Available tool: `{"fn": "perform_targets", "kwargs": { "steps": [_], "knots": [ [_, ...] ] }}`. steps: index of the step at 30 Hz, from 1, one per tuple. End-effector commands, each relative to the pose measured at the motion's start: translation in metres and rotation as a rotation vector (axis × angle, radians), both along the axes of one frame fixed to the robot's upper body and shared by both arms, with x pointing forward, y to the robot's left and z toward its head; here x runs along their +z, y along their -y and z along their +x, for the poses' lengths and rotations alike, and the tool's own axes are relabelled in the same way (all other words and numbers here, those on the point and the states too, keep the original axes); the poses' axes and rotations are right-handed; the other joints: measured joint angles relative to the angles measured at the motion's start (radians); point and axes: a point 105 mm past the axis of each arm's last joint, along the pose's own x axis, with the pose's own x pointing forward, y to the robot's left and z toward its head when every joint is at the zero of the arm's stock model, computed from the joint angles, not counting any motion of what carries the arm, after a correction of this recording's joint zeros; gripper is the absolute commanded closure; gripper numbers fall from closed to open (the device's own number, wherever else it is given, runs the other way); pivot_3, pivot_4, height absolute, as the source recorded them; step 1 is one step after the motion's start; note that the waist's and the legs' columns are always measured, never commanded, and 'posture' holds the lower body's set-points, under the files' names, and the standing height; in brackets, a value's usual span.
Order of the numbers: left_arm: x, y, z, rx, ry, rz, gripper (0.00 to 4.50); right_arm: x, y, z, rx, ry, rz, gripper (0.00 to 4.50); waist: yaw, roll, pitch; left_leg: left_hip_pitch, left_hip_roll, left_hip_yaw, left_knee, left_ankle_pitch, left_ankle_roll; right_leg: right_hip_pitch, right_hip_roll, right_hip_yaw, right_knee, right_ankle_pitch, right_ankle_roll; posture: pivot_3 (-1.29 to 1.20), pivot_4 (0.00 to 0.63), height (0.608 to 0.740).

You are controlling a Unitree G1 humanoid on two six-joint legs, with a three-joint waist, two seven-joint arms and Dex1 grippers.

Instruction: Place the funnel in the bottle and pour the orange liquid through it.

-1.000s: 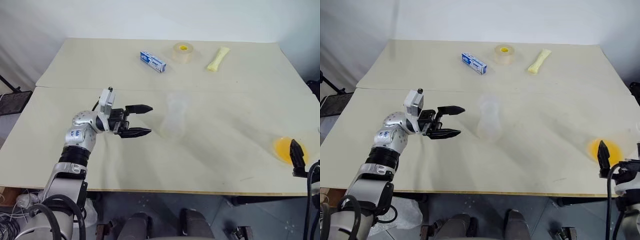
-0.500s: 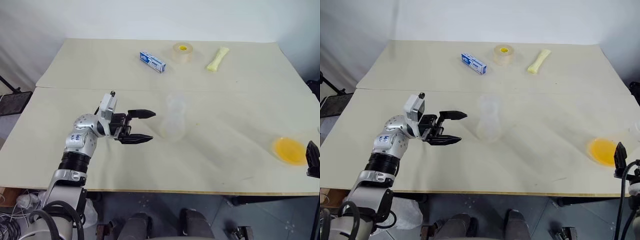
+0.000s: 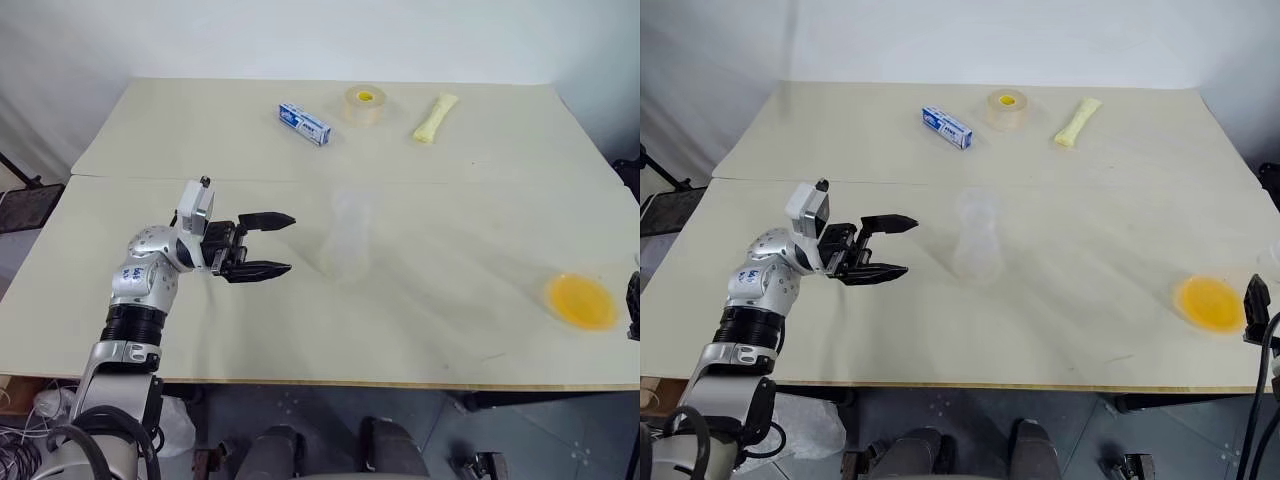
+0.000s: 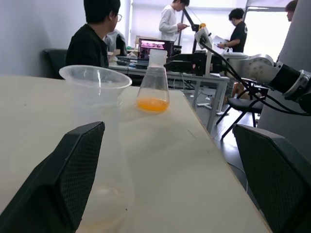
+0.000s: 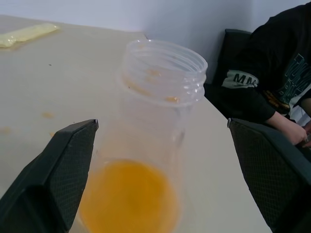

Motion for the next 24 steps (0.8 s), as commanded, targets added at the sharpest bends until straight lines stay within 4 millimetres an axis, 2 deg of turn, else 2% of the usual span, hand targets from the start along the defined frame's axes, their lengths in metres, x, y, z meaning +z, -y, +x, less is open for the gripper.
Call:
{"fn": "perform_targets", "kwargs": {
  "steps": [1,5,17,20,24],
  "knots": [
    [0.004,-0.002,-0.014,-0.086,0.048,0.006,0.02,0.01,0.004,0.002,0.004,0.018,-0.029,0.0,0.0,0.0,0.0,0.0,0.0,0.0,0.0,0.0,0.0,0.0,0.0,0.0,0.0,0.0,0.0,0.0,0.15,0.74],
    [0.002,-0.002,-0.015,-0.079,0.042,0.002,0.02,0.012,0.007,0.016,0.025,0.026,-0.024,0.0,-0.001,0.0,0.0,0.0,0.0,0.0,0.0,0.0,0.0,0.0,0.0,0.0,0.0,0.0,0.0,0.0,0.15,0.74],
    [0.004,-0.007,-0.018,-0.061,0.045,0.009,0.02,0.011,0.015,0.037,0.032,0.051,-0.017,0.0,-0.002,0.002,-0.001,0.0,0.0,0.0,0.0,0.0,0.0,0.0,0.0,0.0,0.0,0.0,0.0,0.0,0.15,0.74],
    [0.004,-0.008,-0.017,-0.056,0.045,0.01,0.0,0.014,0.014,0.039,0.042,0.074,-0.023,0.62,-0.001,0.002,-0.001,0.0,0.0,0.0,0.0,0.0,0.0,0.0,0.0,0.0,0.0,0.0,0.0,0.0,0.15,0.74],
    [0.004,-0.008,-0.017,-0.051,0.045,0.008,0.0,0.019,0.011,0.04,0.044,0.105,-0.029,1.87,-0.002,0.002,-0.001,0.0,0.0,0.0,0.0,0.0,0.0,0.0,0.0,0.0,0.0,0.0,0.0,0.0,0.15,0.74]
  ]
}}
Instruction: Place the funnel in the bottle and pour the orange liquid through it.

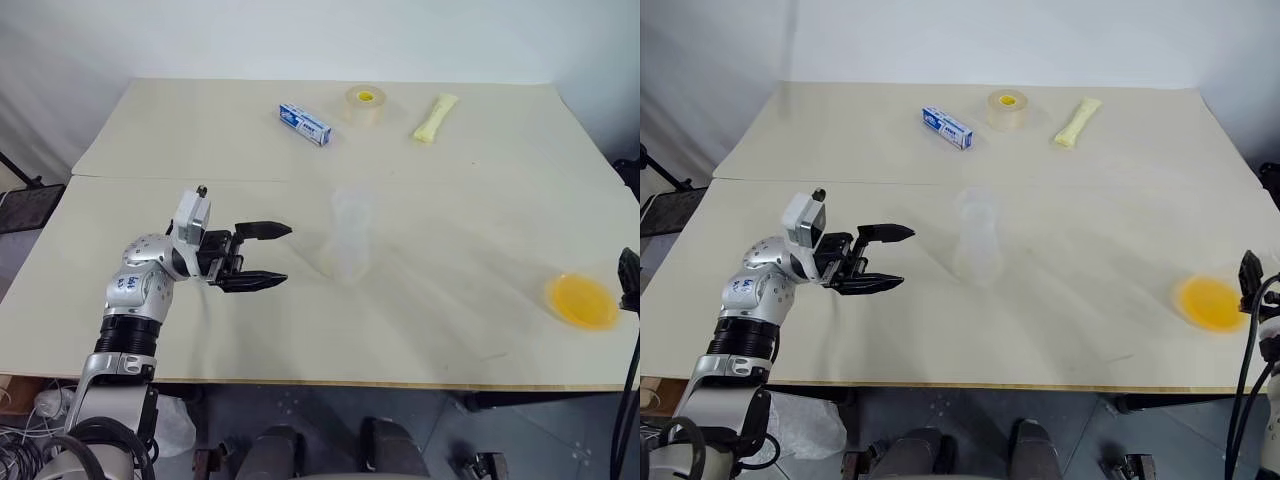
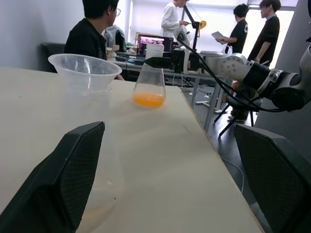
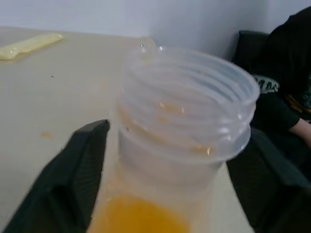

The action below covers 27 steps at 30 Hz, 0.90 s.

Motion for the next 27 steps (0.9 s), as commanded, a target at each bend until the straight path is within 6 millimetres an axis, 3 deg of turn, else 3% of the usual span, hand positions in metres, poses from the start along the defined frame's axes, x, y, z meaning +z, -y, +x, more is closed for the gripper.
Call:
{"fn": "perform_targets", "kwargs": {
  "steps": [1,8,18,27],
  "knots": [
    [0.007,-0.004,-0.009,-0.051,0.049,-0.003,0.0,0.015,0.001,-0.003,-0.014,0.055,-0.039,2.04,0.001,0.0,0.0,0.0,0.0,0.0,0.0,0.0,0.0,0.0,0.0,0.0,0.0,0.0,0.0,0.0,0.15,0.74],
    [0.007,-0.005,-0.005,-0.041,0.05,-0.006,0.0,0.036,-0.023,0.0,0.033,0.106,-0.077,2.04,0.0,0.001,0.0,0.0,0.0,0.0,0.0,0.0,0.0,0.0,0.0,0.0,0.0,0.0,0.0,0.0,0.15,0.74],
    [0.003,-0.001,0.013,-0.018,0.053,-0.019,0.0,0.085,-0.124,0.037,0.286,0.117,-0.345,2.04,-0.002,0.001,0.0,-0.001,0.0,0.0,0.0,0.0,0.0,-0.001,0.0,0.0,0.0,0.0,0.0,0.0,0.15,0.74],
    [0.004,0.0,0.025,-0.005,0.061,-0.027,0.0,0.106,-0.201,0.061,0.426,0.162,-0.674,2.04,-0.002,0.0,0.0,-0.003,-0.001,0.0,0.0,0.0,0.0,-0.003,0.0,-0.001,0.0,0.0,0.0,0.0,0.15,0.74]
  ]
}}
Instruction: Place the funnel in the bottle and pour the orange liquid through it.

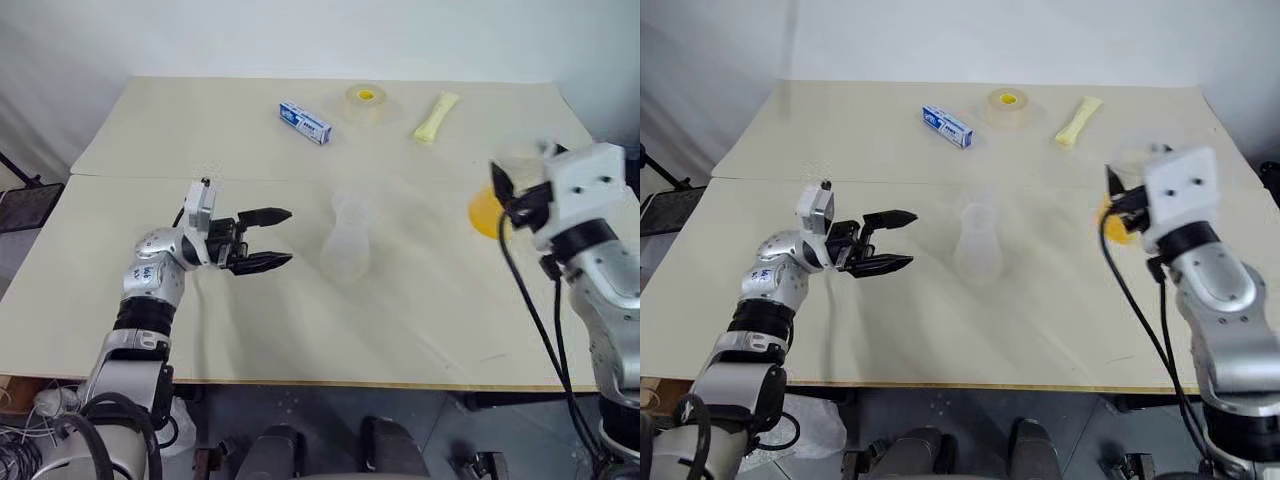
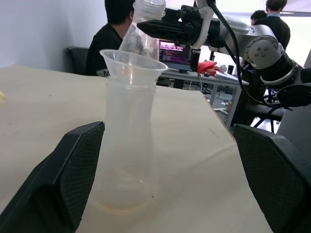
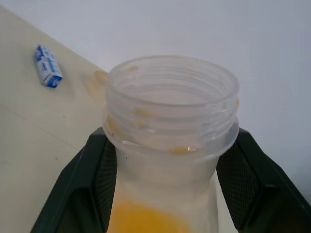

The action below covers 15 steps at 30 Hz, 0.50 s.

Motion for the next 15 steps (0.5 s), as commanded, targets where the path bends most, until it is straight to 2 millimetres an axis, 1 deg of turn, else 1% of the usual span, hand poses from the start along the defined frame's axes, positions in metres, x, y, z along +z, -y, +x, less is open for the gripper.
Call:
{"fn": "perform_targets", "kwargs": {
  "steps": [1,3,6,8,11,15],
  "knots": [
    [0.006,-0.002,-0.007,-0.086,0.062,0.012,0.0,0.015,-0.025,-0.003,0.043,0.096,-0.153,2.04,-0.001,0.0,0.0,0.0,0.0,0.0,0.0,0.0,0.0,0.0,0.0,0.0,0.0,0.0,0.0,0.0,0.15,0.74],
    [0.007,-0.003,-0.005,-0.076,0.067,0.01,0.0,0.013,-0.042,-0.002,0.086,0.106,-0.235,2.04,-0.003,0.0,0.0,0.0,0.0,0.0,0.0,0.0,0.0,0.0,0.0,0.0,0.0,0.0,0.0,0.0,0.15,0.74],
    [0.006,-0.004,-0.004,-0.068,0.072,0.014,0.0,0.014,-0.062,0.0,0.126,0.138,-0.3,2.04,-0.006,-0.001,0.0,0.0,0.0,0.0,0.0,0.0,0.0,0.0,0.0,-0.001,0.0,0.0,0.0,0.0,0.15,0.74],
    [0.006,-0.004,-0.004,-0.068,0.077,0.014,0.0,0.014,-0.076,0.002,0.148,0.168,-0.402,2.04,-0.009,-0.001,0.0,0.0,0.0,0.0,0.0,0.0,0.0,0.0,0.0,-0.001,0.0,0.0,0.0,0.0,0.15,0.74],
    [0.007,-0.004,-0.004,-0.068,0.084,0.013,0.0,0.013,-0.087,0.006,0.149,0.205,-0.521,2.04,-0.016,-0.001,0.0,0.0,0.0,-0.001,-0.001,0.0,0.0,0.0,0.0,-0.001,0.0,0.0,0.0,0.0,0.15,0.74],
    [0.008,-0.004,-0.004,-0.068,0.091,0.014,0.0,0.014,-0.096,0.011,0.146,0.257,-0.61,2.04,-0.021,-0.001,0.0,0.0,0.0,-0.001,-0.001,0.0,0.0,-0.001,0.0,-0.002,0.0,0.0,0.0,0.0,0.15,0.74]
  ]
}}
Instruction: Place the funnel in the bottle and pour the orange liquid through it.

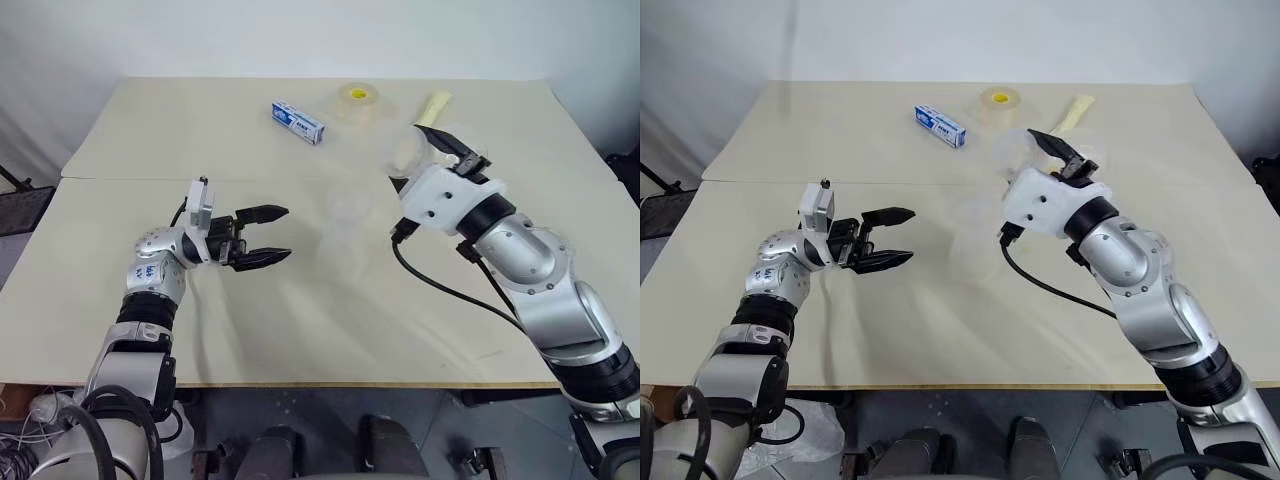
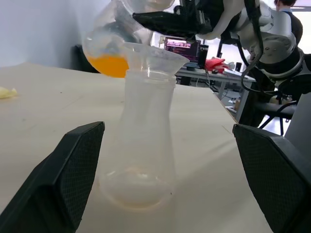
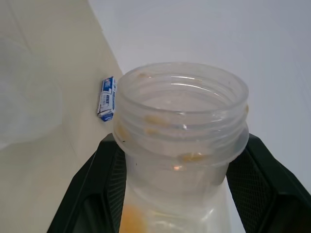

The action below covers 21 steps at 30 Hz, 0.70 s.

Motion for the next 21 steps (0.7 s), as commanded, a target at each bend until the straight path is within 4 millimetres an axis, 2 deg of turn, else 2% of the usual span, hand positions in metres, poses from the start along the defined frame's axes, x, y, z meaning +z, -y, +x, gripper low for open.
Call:
{"fn": "perform_targets", "kwargs": {
  "steps": [1,13,21],
  "knots": [
    [0.012,-0.001,-0.011,-0.105,0.082,0.012,0.0,0.017,-0.008,-0.004,0.011,0.127,-0.082,2.04,-0.001,0.0,0.0,0.0,0.0,0.0,0.0,0.0,0.0,0.0,0.0,0.0,0.0,0.0,0.0,0.0,0.15,0.74],
    [0.017,-0.006,-0.011,-0.088,0.109,0.003,0.0,0.022,-0.028,0.003,0.046,0.259,-0.283,2.04,-0.003,0.0,0.0,0.0,0.0,0.0,0.0,0.0,0.0,-0.001,0.0,0.0,0.0,0.0,0.0,0.0,0.15,0.74],
    [0.019,-0.009,-0.012,-0.083,0.121,0.025,0.0,0.023,-0.03,0.005,0.051,0.316,-0.348,2.04,-0.003,0.0,0.0,0.0,0.0,0.0,0.0,0.0,0.0,-0.001,0.0,0.0,0.0,0.0,0.0,0.0,0.15,0.74]
  ]
}}
